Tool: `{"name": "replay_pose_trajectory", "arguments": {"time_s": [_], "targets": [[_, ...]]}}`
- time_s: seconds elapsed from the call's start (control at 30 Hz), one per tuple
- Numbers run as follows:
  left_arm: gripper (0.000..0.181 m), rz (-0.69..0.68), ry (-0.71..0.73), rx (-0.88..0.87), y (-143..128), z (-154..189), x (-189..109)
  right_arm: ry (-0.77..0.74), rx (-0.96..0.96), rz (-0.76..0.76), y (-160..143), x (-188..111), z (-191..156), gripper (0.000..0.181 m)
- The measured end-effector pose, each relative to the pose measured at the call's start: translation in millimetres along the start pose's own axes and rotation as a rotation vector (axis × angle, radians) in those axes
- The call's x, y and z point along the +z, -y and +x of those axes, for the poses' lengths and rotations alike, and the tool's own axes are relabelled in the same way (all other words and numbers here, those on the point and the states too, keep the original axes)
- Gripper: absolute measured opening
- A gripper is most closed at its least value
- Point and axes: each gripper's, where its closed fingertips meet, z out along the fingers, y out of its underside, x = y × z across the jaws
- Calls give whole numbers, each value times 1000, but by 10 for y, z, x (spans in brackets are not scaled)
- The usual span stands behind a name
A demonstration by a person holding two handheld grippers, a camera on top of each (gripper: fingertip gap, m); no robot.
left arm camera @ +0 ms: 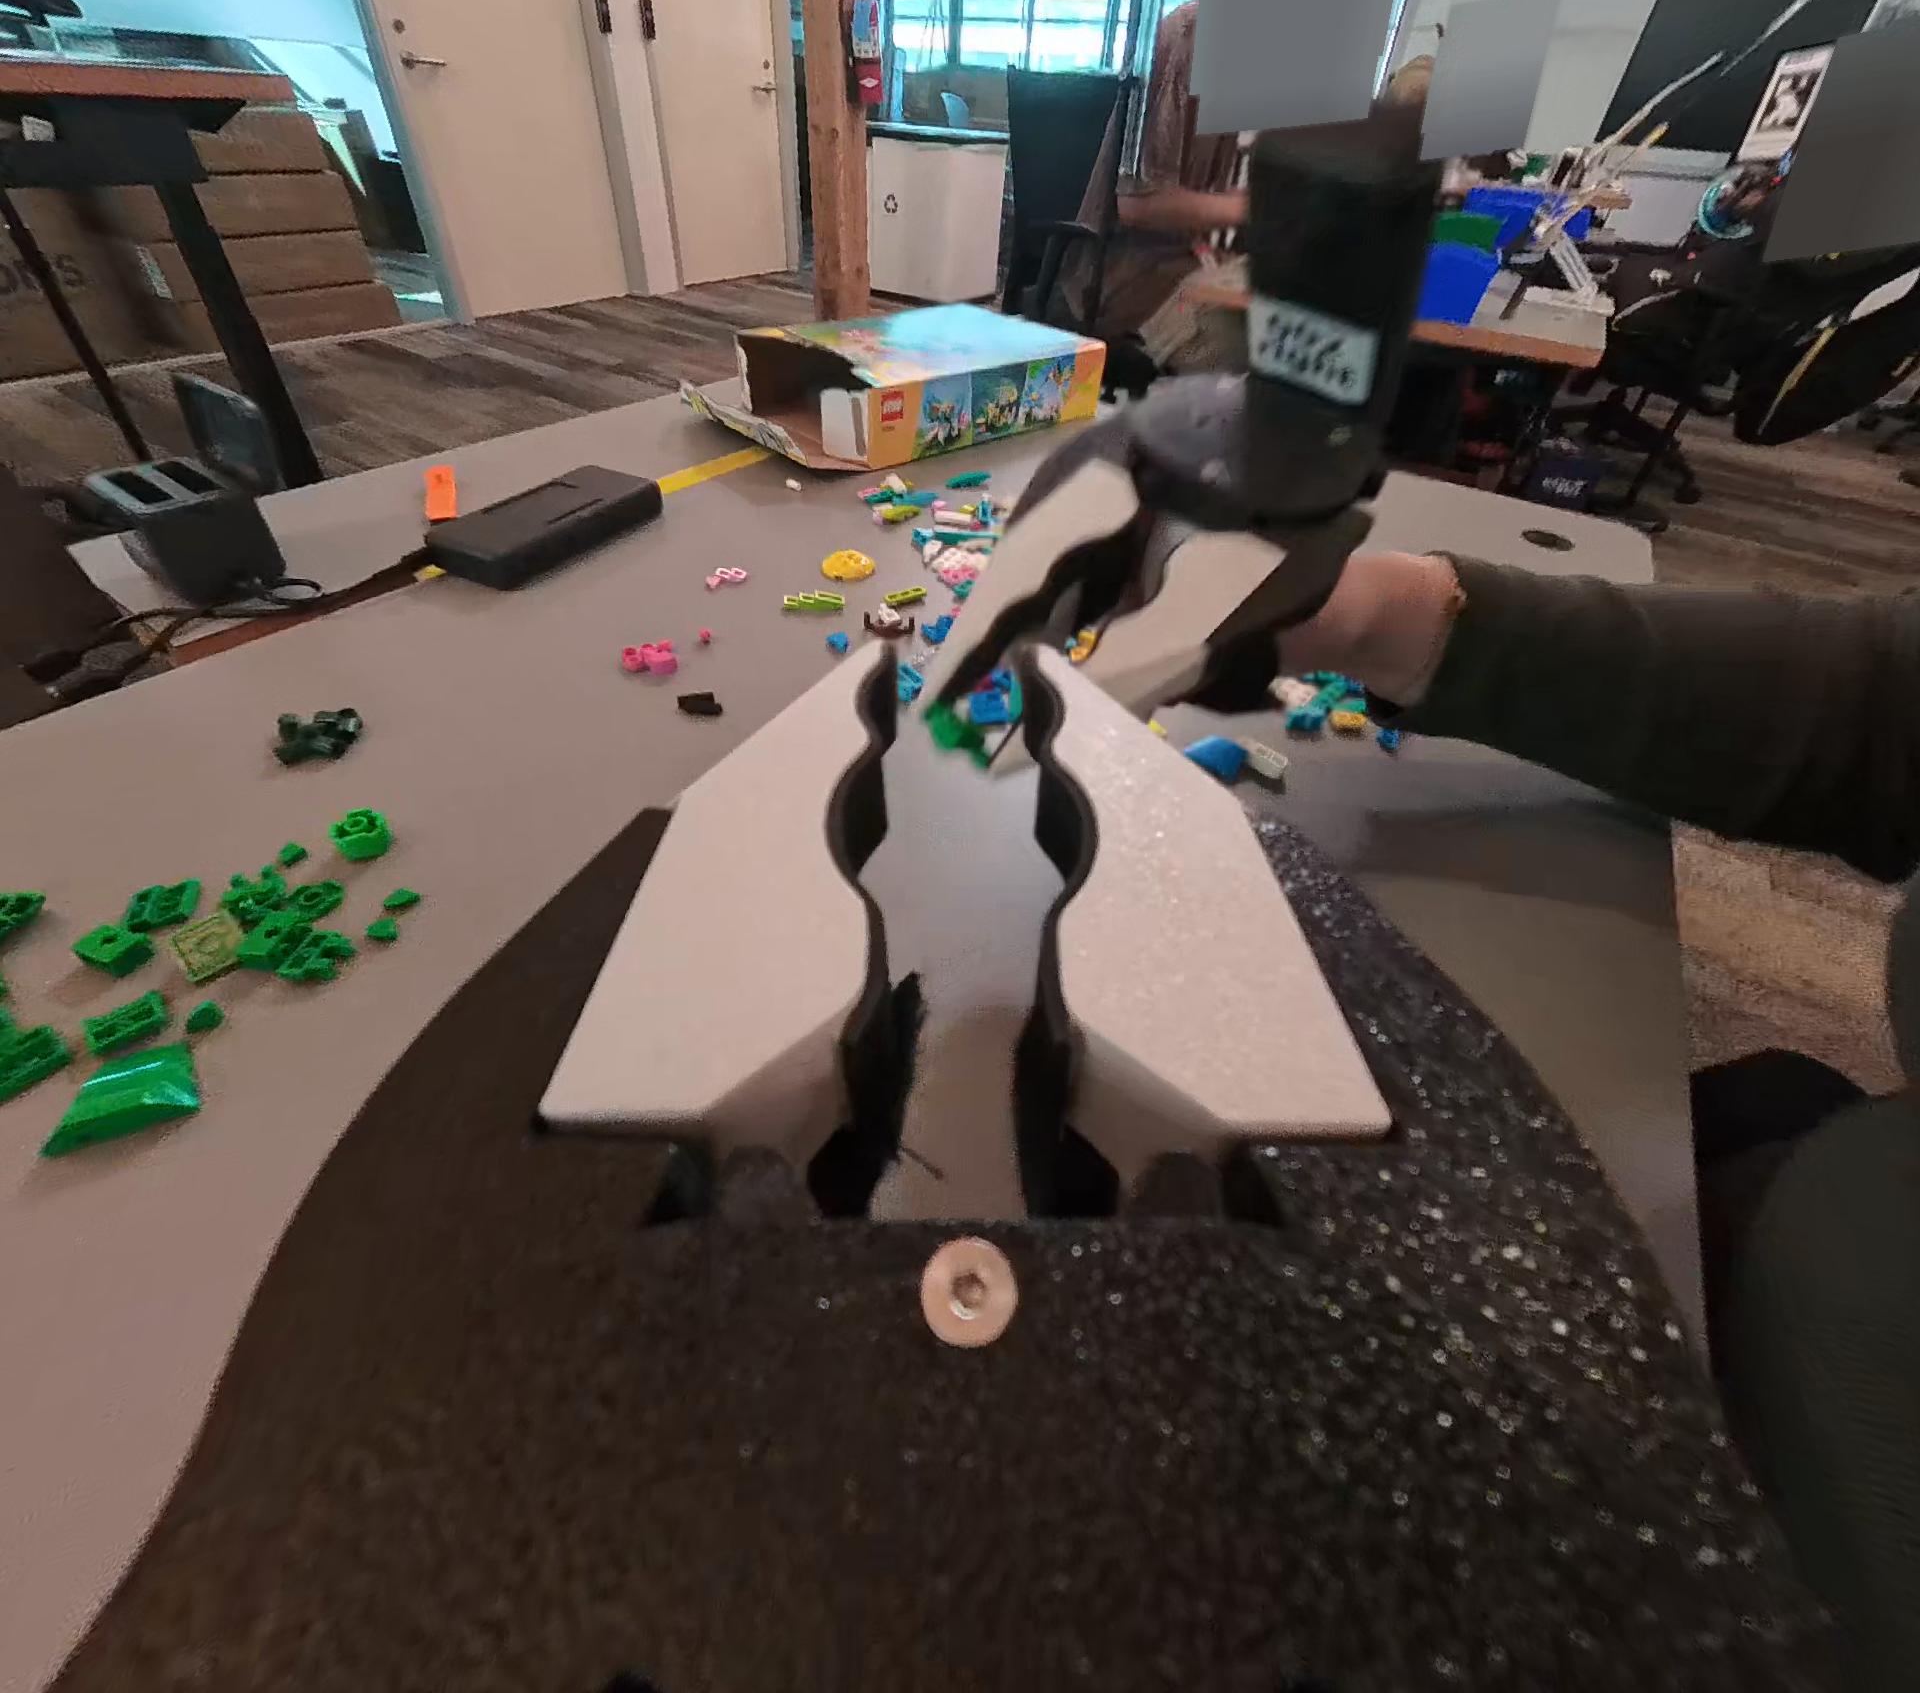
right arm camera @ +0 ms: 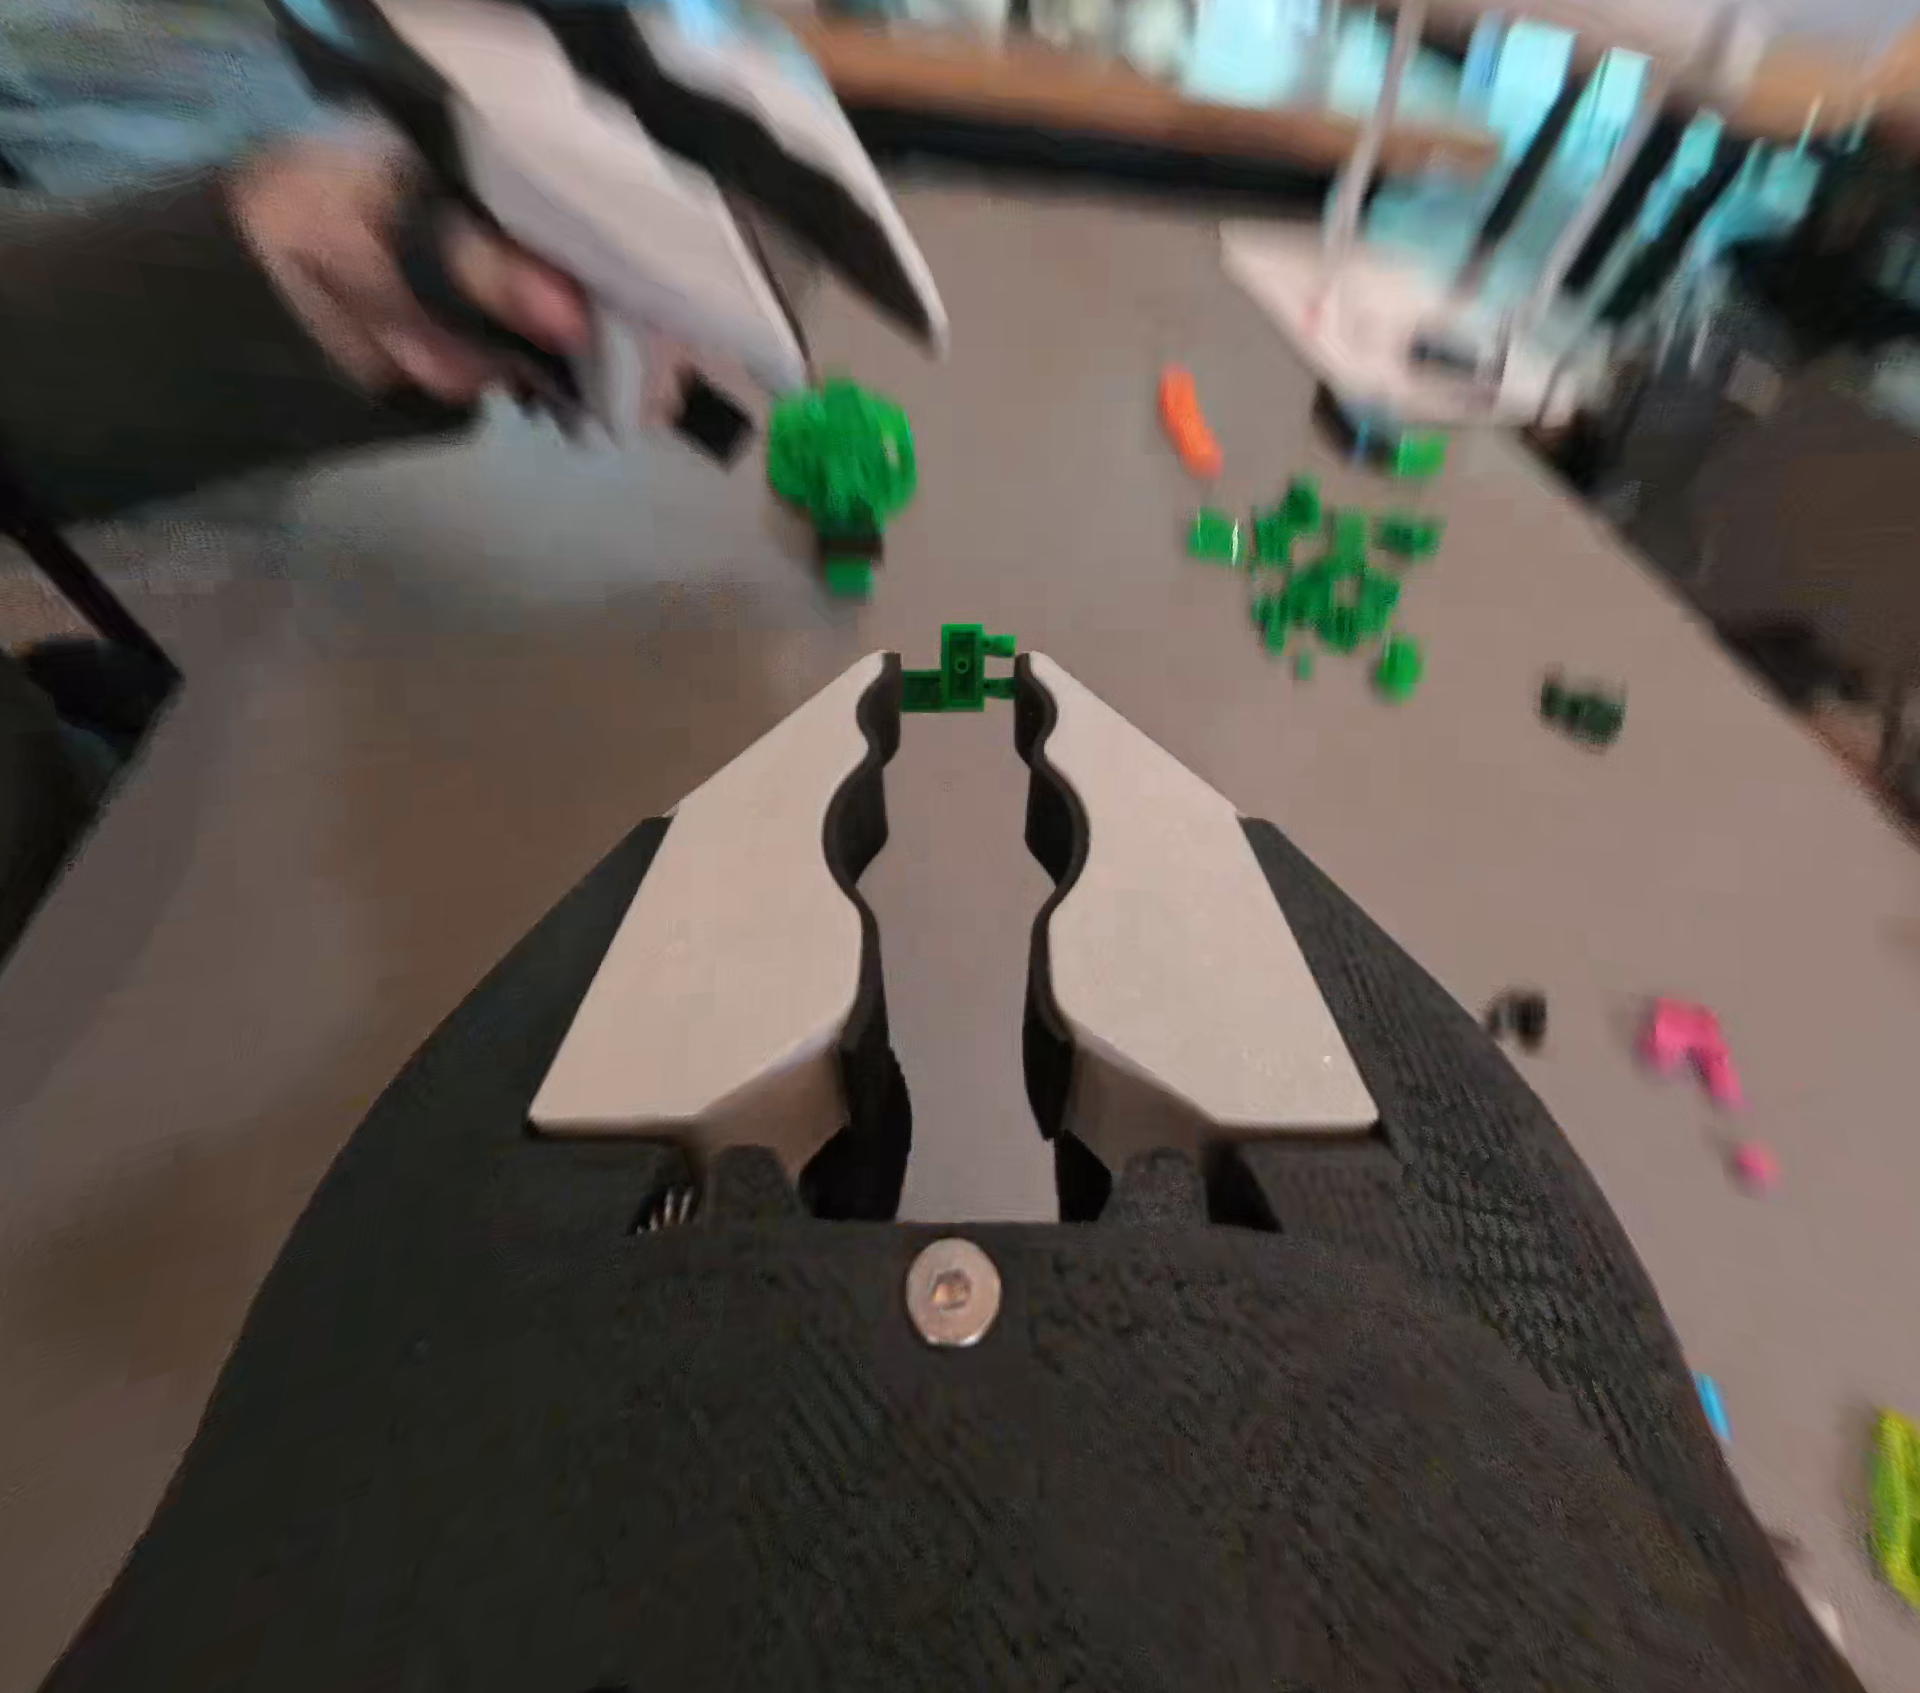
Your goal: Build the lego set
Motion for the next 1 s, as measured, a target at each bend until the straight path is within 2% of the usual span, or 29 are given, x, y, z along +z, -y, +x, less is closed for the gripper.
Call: {"name": "replay_pose_trajectory", "arguments": {"time_s": [0.07,0.13,0.2,0.3,0.4,0.47,0.63,0.77,0.9,1.0], "targets": [[31,-24,-4,43,-103,86,82,18,-54,198,303,-143,-117,19],[41,-29,-7,118,-166,187,174,41,-43,299,426,-234,-191,19],[44,10,34,266,-140,259,240,77,32,364,482,-284,-225,20],[41,116,167,546,24,326,263,124,153,451,575,-366,-221,19],[46,194,247,615,172,365,292,155,212,525,669,-441,-226,20],[46,189,276,616,190,334,341,169,235,557,704,-467,-237,20],[18,214,309,666,237,344,395,162,258,568,706,-473,-233,20],[15,183,369,721,214,295,417,140,287,545,674,-466,-186,20],[14,132,361,736,148,245,434,124,312,488,613,-471,-135,23],[14,92,335,717,82,204,441,55,265,416,534,-492,-56,24]]}}
